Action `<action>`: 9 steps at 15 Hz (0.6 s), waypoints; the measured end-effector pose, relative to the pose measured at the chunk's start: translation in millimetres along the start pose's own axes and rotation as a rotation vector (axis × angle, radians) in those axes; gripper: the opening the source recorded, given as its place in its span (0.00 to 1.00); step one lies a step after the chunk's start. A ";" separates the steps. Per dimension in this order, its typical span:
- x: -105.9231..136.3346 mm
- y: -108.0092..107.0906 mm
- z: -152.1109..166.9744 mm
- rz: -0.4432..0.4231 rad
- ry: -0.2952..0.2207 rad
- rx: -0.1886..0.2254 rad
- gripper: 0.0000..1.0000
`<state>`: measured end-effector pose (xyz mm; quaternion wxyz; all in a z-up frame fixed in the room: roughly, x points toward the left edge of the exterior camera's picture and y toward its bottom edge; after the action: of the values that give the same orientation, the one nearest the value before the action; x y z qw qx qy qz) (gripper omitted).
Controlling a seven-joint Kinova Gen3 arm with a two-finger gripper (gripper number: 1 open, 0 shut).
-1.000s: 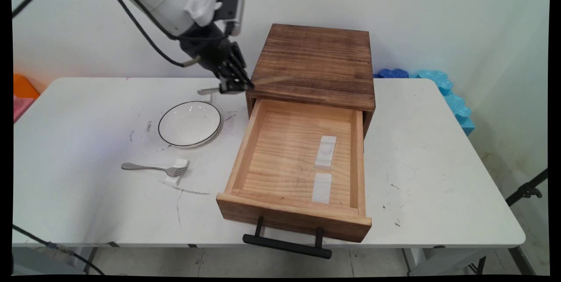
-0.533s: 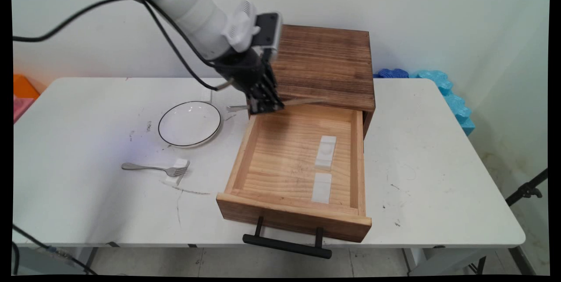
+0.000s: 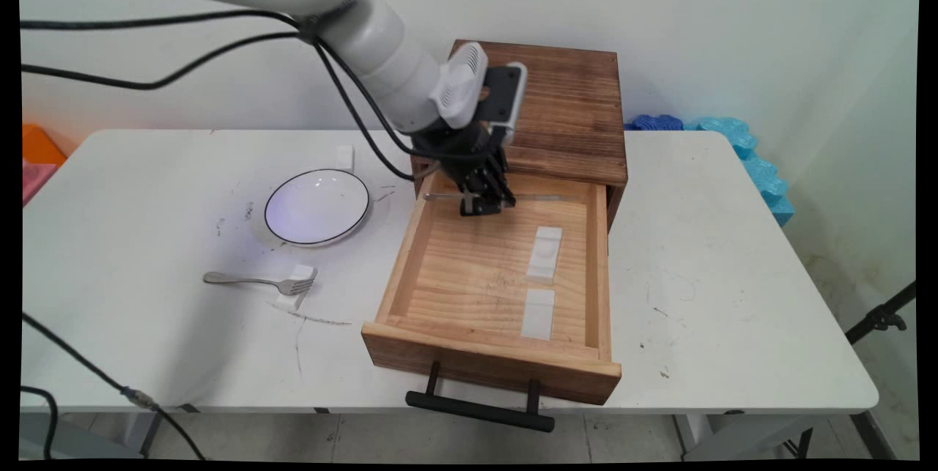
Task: Place the picked object into the drawer
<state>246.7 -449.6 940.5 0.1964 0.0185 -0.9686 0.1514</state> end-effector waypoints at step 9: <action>1.3 -4.3 50.5 0.078 -0.012 -0.023 0.00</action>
<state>227.0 -468.9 898.0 0.1847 -0.0207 -0.9714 0.1477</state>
